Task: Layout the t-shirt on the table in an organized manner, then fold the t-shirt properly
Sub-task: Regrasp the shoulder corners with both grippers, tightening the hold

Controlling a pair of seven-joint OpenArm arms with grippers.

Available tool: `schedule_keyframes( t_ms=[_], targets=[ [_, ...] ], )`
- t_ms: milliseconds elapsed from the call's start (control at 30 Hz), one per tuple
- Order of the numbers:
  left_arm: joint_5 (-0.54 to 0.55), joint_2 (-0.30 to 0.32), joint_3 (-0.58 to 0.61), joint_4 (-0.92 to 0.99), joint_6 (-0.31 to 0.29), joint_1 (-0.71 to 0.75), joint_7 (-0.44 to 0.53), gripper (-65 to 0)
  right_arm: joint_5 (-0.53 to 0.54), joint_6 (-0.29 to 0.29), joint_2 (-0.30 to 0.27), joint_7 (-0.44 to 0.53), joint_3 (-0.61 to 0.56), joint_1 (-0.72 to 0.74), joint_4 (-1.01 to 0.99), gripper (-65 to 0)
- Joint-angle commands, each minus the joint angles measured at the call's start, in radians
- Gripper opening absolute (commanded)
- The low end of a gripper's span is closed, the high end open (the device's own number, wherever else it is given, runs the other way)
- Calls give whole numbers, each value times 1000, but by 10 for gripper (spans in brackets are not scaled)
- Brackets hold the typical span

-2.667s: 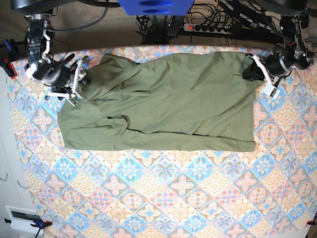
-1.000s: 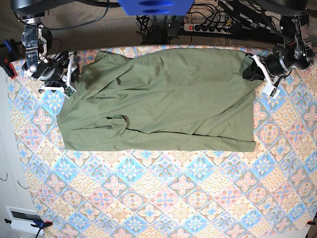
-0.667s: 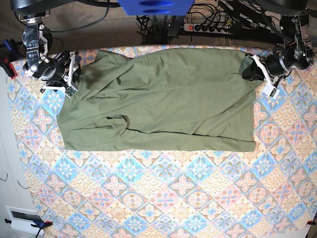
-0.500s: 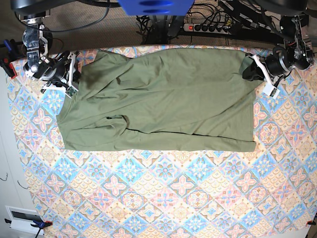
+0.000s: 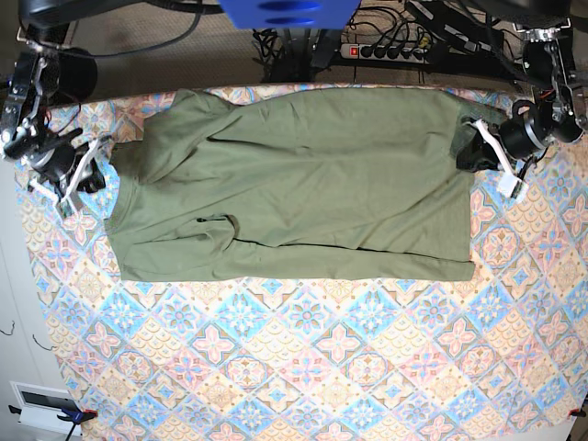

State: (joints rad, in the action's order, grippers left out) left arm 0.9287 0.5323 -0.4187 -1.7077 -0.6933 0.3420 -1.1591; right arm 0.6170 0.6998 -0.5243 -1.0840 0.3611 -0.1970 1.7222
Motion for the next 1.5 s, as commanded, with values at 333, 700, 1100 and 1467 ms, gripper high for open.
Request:
schedule_keyframes(
  t_ms=[333, 700, 1100, 1467],
  targets=[
    [16, 19, -9, -15, -5, -10, 14, -650, 37, -2, -27, -138, 6, -32, 26, -403],
    [16, 19, -7, -15, -5, -10, 14, -650, 245, -2, -18, -129, -43, -89, 19, -365],
    [16, 19, -6, -13, -5, -8, 14, -650, 238, -2, 92, -129, -49, -65, -86, -365],
    [14, 19, -6, -13, -5, -10, 14, -650, 238, -2, 94, -123, -118, -45, -90, -365]
  ],
)
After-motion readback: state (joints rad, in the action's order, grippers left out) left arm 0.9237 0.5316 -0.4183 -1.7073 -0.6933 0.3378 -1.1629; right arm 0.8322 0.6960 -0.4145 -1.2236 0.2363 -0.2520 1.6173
